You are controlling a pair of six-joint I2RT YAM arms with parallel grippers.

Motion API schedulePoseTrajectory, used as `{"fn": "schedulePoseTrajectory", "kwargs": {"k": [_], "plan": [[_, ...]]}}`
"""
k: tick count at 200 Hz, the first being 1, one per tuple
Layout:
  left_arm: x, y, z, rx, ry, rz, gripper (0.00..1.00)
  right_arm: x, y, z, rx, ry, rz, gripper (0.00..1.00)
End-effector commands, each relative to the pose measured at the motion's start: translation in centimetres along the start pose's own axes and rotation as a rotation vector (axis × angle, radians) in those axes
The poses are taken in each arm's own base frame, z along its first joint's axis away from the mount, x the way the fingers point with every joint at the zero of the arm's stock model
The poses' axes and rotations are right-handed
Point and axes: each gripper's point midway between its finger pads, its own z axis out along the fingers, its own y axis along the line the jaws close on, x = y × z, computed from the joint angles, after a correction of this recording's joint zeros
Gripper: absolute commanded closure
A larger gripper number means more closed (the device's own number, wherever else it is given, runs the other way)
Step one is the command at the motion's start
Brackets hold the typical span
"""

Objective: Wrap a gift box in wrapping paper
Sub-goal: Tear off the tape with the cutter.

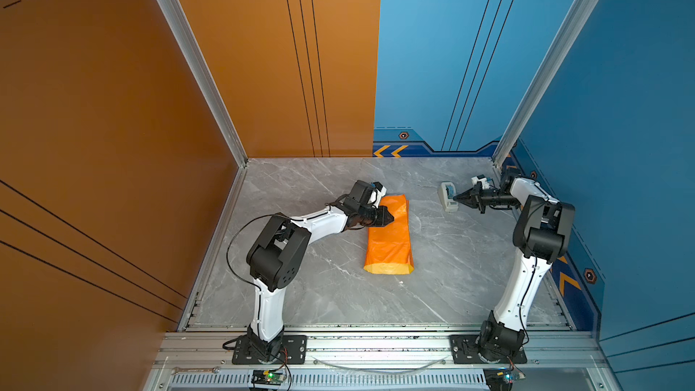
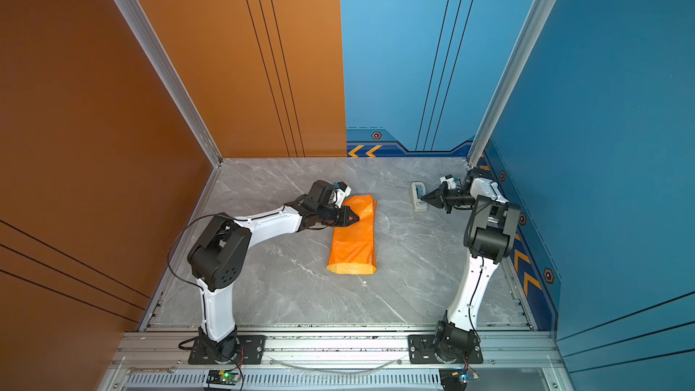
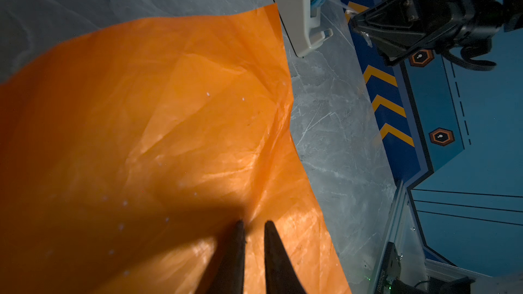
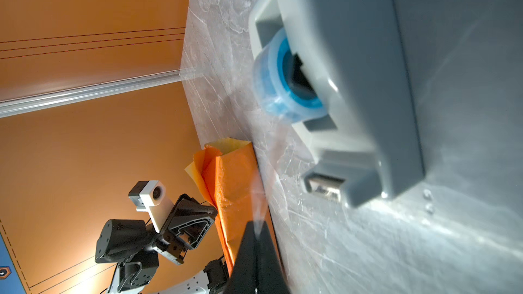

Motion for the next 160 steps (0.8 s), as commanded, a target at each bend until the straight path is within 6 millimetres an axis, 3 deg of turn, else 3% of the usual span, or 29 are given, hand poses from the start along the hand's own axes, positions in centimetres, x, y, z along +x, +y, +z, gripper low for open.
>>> {"fn": "schedulePoseTrajectory", "kwargs": {"k": [1,47,82,160], "plan": [[4.3,4.4,1.4,-0.145,0.12,-0.056,0.83,0.5,0.6,-1.5,0.02,-0.054,-0.007,1.0],[4.2,4.2,1.6,-0.141,0.118,-0.054,0.83,3.2,-0.2,-2.3,0.047,-0.099,0.008,1.0],[4.3,4.1,1.6,-0.139,0.12,-0.052,0.83,4.6,-2.0,-1.6,0.064,-0.112,0.044,1.0],[4.4,4.1,1.7,-0.14,0.122,-0.05,0.83,4.2,-7.5,1.4,0.124,-0.129,0.121,1.0]]}}
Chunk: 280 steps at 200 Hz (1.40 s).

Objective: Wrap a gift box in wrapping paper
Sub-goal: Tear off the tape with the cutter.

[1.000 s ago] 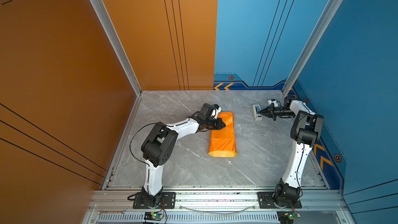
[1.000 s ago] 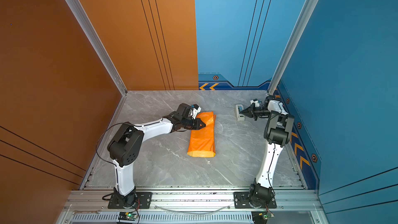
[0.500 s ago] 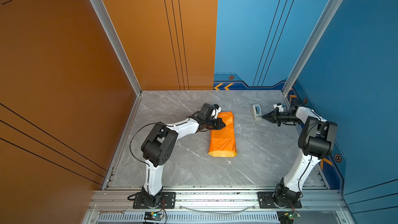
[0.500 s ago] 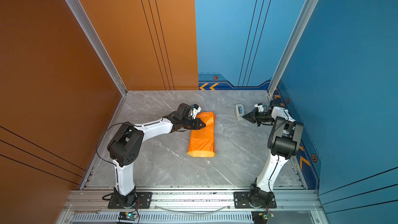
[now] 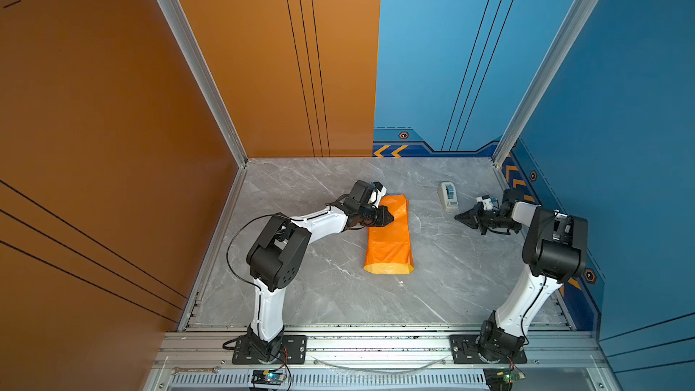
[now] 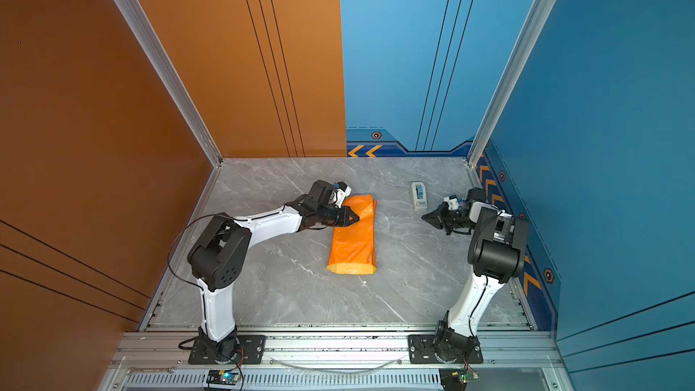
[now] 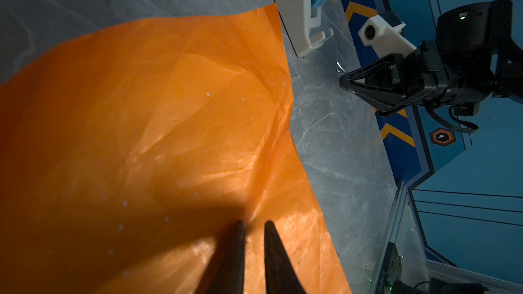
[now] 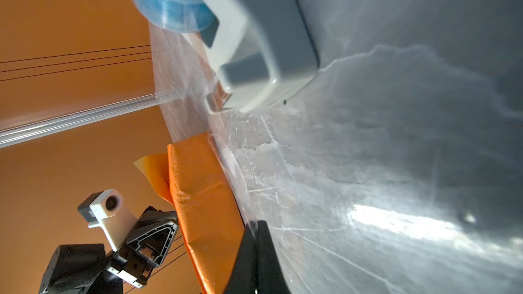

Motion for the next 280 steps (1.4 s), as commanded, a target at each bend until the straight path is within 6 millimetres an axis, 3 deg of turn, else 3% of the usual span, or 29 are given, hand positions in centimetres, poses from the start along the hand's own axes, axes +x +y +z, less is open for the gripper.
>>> {"fn": "schedulePoseTrajectory", "kwargs": {"k": [1,56,139,203,249,280], "plan": [[4.4,4.1,1.6,-0.14,0.123,-0.052,0.83,-0.4,-2.0,1.3,0.034,-0.012,0.03,1.0],[4.5,4.2,1.7,-0.14,0.125,-0.055,0.83,-0.2,-3.2,2.2,0.054,-0.007,0.044,1.0],[4.6,4.1,1.7,-0.139,0.127,-0.052,0.83,-0.9,-4.6,0.8,0.069,-0.067,0.091,1.0],[4.8,4.2,1.8,-0.14,0.13,-0.055,0.83,2.4,-2.5,2.8,0.049,0.025,0.044,1.0],[4.8,4.1,1.8,-0.137,0.131,-0.052,0.83,1.3,-4.8,1.6,0.109,-0.035,0.098,1.0],[4.8,4.2,1.8,-0.137,0.13,-0.056,0.83,1.8,-5.5,1.1,0.137,-0.031,0.105,1.0]]}}
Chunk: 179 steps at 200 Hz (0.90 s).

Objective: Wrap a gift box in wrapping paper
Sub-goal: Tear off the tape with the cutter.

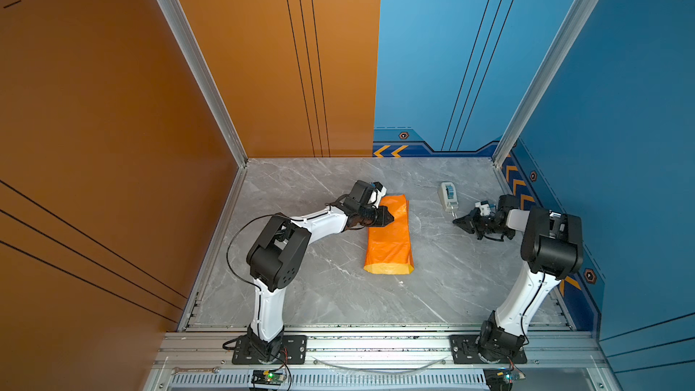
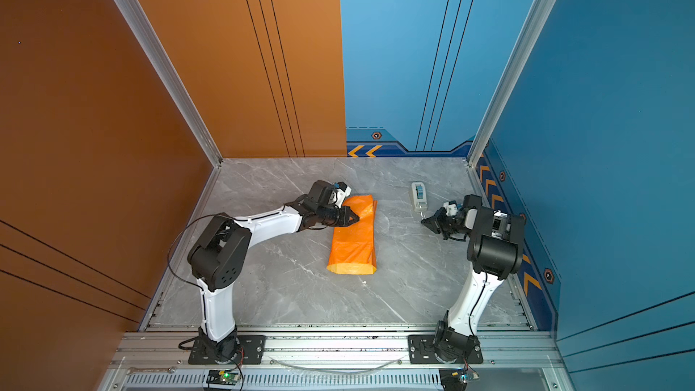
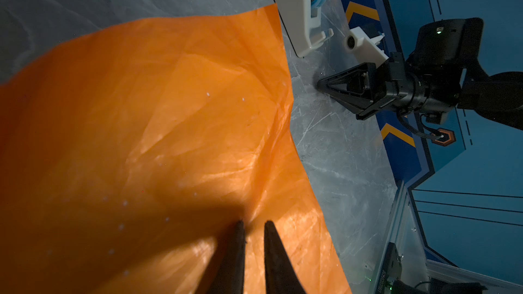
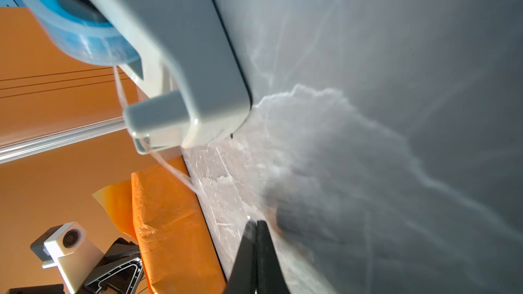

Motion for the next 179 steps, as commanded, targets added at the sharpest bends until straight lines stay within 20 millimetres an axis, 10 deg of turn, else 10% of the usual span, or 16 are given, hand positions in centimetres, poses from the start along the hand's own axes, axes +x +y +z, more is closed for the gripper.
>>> {"fn": "schedulePoseTrajectory", "kwargs": {"k": [1,65,129,179], "plan": [[4.8,4.2,1.8,-0.137,0.13,-0.056,0.83,2.4,-2.7,-0.4,0.108,0.04,0.098,1.0],[4.7,4.1,1.8,-0.134,0.128,-0.053,0.83,5.5,-0.9,1.6,0.08,0.123,0.049,1.0],[4.5,4.0,1.8,-0.132,0.123,-0.049,0.83,4.3,-4.4,-0.7,0.173,0.057,0.113,1.0],[4.5,3.9,2.0,-0.128,0.124,-0.052,0.83,7.9,-2.6,1.6,0.157,0.159,0.067,1.0]]}}
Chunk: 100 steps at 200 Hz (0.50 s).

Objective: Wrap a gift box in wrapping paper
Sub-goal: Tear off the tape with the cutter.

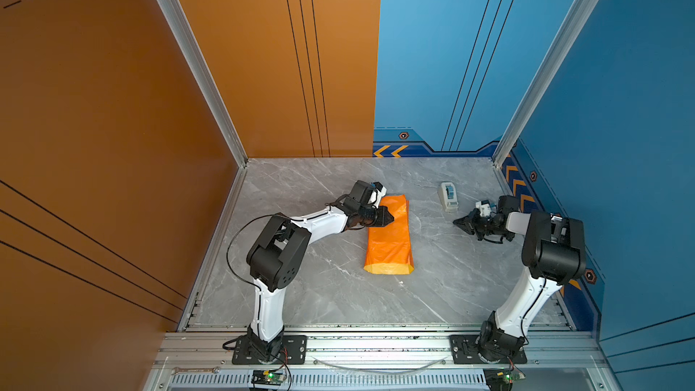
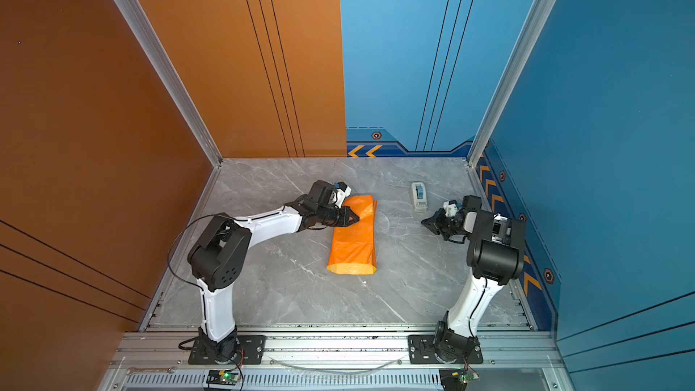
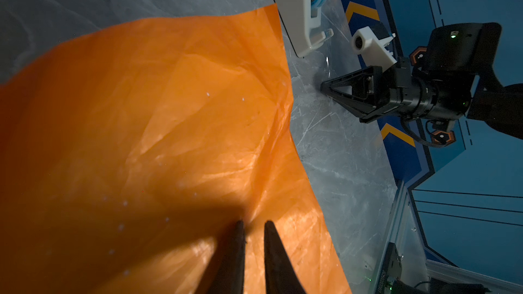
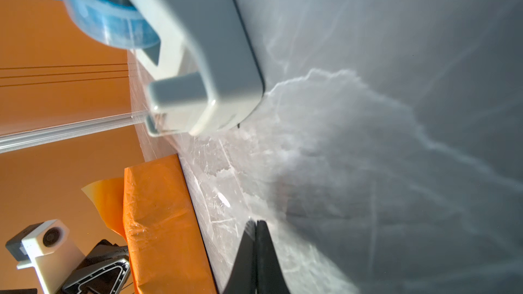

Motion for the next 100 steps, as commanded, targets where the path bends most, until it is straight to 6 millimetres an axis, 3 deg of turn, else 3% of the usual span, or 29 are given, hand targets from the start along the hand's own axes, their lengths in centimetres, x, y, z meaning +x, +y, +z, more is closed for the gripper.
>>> {"fn": "schedulePoseTrajectory", "kwargs": {"k": [1,22,62,100], "plan": [[4.5,3.9,1.9,-0.128,0.123,-0.052,0.83,7.0,-2.5,1.5,0.121,0.194,0.136,1.0],[4.5,3.8,1.9,-0.128,0.124,-0.05,0.83,7.2,-2.9,1.2,0.164,0.168,0.131,1.0],[4.5,3.6,1.9,-0.123,0.125,-0.046,0.83,5.8,-5.7,-2.4,0.307,0.069,0.158,1.0],[4.4,3.5,2.0,-0.12,0.12,-0.046,0.83,7.0,-4.7,-2.3,0.28,0.117,0.146,1.0]]}}
